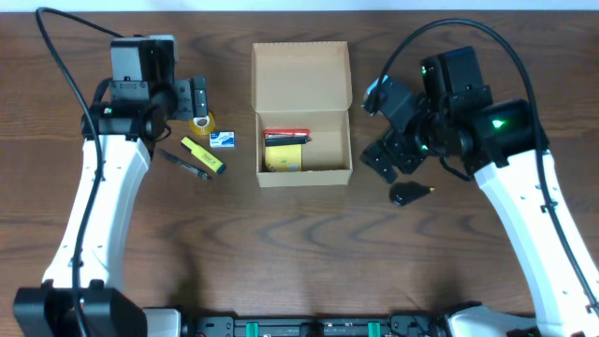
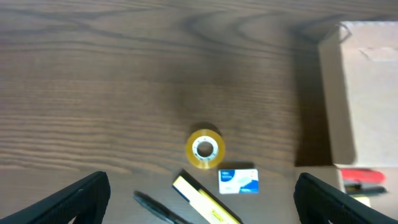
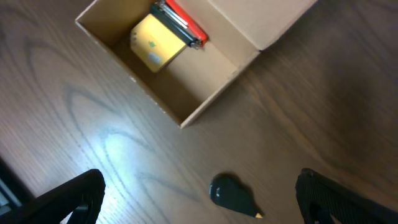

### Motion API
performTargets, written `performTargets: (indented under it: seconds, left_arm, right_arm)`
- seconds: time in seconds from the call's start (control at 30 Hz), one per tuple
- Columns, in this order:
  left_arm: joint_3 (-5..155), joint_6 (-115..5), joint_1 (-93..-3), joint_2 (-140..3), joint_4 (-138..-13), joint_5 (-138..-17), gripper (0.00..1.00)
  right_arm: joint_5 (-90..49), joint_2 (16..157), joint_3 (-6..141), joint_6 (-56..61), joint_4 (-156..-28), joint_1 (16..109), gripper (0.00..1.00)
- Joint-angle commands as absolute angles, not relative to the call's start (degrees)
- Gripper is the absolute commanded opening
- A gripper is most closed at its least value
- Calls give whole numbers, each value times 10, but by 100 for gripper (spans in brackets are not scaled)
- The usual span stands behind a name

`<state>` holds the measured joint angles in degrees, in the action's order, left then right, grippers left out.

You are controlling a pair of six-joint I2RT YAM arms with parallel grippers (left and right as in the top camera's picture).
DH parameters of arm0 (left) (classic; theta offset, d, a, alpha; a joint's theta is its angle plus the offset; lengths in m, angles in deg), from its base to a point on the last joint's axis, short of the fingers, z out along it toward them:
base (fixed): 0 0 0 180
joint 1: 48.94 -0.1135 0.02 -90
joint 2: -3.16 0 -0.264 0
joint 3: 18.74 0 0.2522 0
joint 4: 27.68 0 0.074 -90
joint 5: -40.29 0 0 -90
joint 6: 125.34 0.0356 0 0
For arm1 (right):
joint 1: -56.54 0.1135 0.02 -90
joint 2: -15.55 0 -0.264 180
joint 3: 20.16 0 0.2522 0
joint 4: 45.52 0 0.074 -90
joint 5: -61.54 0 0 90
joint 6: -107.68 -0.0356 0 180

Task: Pack container
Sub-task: 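Lower the left gripper onto the tape roll and close on it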

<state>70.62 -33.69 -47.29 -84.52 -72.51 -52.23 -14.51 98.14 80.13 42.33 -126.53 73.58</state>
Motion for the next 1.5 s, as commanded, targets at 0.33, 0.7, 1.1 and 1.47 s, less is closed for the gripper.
performTargets:
  seconds: [0.33, 0.7, 1.1, 1.47]
  left_arm:
    - [720, -282, -475, -966, -650, -505, 96]
    - [720, -282, -475, -1081, -650, -504, 96]
    - [720, -282, -474, -1138, -635, -508, 96]
    - [720, -282, -474, -1158, -618, -508, 100]
  right_arm:
    - [-163, 969, 800, 420, -1263, 732, 99]
    - [-163, 969, 800, 419, -1263, 732, 99]
    - [-163, 969, 800, 420, -1263, 732, 99]
    - [-163, 969, 800, 419, -1263, 732, 99]
